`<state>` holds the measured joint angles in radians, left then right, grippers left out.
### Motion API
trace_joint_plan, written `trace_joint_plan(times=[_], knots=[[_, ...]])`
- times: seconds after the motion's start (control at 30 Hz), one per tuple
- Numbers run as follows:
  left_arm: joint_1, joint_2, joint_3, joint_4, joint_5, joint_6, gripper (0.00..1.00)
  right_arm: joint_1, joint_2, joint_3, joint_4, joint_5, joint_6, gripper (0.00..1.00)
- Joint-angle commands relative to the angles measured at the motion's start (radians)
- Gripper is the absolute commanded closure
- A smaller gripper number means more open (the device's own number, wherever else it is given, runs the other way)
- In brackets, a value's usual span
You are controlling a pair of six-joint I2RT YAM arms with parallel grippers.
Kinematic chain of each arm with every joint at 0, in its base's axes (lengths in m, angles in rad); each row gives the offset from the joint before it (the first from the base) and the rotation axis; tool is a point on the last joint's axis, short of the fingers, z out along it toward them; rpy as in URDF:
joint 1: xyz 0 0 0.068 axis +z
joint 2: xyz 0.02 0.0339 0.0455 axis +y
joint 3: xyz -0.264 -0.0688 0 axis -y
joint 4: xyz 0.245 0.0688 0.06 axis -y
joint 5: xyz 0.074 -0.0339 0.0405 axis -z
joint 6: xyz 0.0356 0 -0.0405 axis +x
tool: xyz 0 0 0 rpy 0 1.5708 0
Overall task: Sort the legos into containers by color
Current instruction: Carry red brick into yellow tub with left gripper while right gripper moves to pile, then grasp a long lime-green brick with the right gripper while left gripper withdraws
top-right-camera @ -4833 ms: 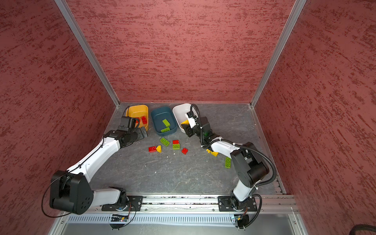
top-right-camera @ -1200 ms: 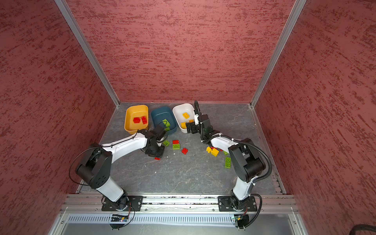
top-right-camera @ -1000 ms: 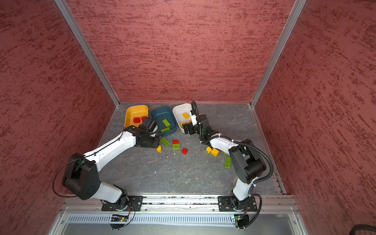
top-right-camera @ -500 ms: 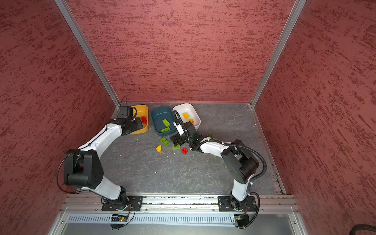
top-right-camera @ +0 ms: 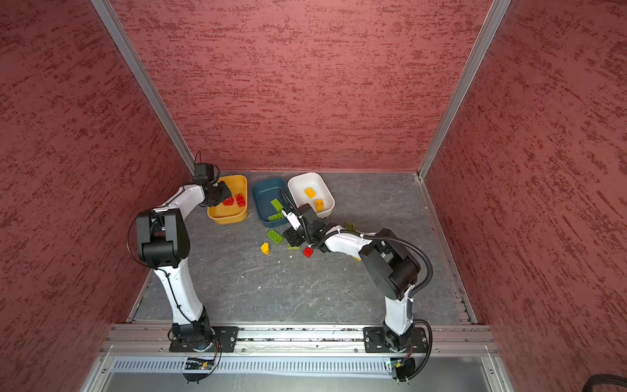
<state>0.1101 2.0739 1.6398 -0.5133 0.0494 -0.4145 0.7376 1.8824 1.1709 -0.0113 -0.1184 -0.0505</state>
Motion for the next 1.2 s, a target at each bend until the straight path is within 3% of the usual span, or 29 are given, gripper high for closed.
trace_joint_plan(times=[0.0,0.17,0.27,0.47,0.7,0.83,0.97,1.17], knots=[[-0.004,0.000,0.048,-0.041,0.019,-0.014,0.43,0.017,0.024,0.036,-0.031,-0.060,-0.052,0.28],[-0.027,-0.071,-0.001,-0.023,0.035,-0.001,0.13,0.034,0.070,0.076,-0.033,-0.117,-0.088,0.29],[-0.035,-0.132,-0.055,0.005,0.077,-0.003,0.01,0.043,0.110,0.121,-0.049,-0.129,-0.114,0.30],[-0.059,-0.288,-0.243,0.157,0.052,-0.004,0.01,0.064,0.186,0.203,-0.069,-0.095,-0.164,0.29],[-0.112,-0.467,-0.474,0.301,-0.022,-0.005,0.01,0.098,0.272,0.290,-0.116,0.052,-0.152,0.31],[-0.116,-0.547,-0.548,0.335,0.018,0.008,0.01,0.102,0.289,0.288,-0.115,0.042,-0.120,0.31],[-0.127,-0.603,-0.591,0.324,-0.023,-0.003,0.01,0.105,0.303,0.280,-0.101,0.031,-0.086,0.31],[-0.136,-0.655,-0.657,0.349,-0.047,-0.022,0.01,0.110,0.312,0.266,-0.081,0.039,-0.059,0.46]])
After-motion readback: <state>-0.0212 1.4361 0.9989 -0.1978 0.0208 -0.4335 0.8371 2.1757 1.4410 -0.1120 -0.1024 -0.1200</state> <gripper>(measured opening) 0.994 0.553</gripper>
